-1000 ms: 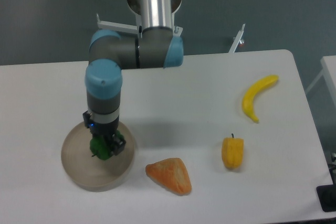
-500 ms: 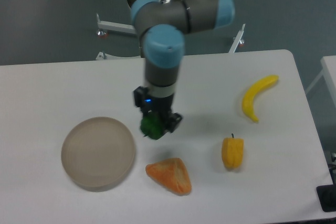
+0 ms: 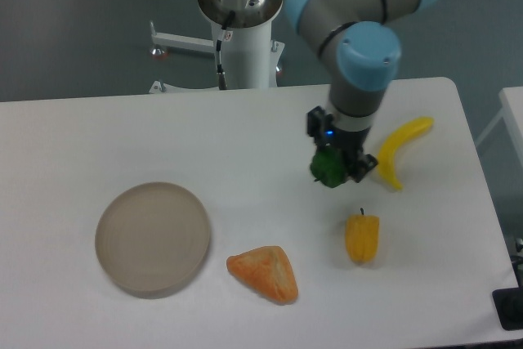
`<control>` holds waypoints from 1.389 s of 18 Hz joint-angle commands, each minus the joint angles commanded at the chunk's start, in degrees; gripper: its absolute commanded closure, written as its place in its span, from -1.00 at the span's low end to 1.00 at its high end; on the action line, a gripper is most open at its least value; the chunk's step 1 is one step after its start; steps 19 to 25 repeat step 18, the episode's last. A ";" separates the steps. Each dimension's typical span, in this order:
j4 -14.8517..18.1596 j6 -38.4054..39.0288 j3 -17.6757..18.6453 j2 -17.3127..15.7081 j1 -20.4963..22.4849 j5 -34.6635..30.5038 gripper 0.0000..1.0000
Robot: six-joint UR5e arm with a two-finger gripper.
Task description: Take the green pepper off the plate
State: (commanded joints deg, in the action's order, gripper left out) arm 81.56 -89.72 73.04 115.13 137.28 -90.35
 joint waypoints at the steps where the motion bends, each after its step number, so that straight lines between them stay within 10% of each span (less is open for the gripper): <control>1: -0.17 -1.84 0.00 0.35 0.09 -0.78 0.77; 25: -1.76 -4.15 -0.09 1.76 1.50 1.05 0.71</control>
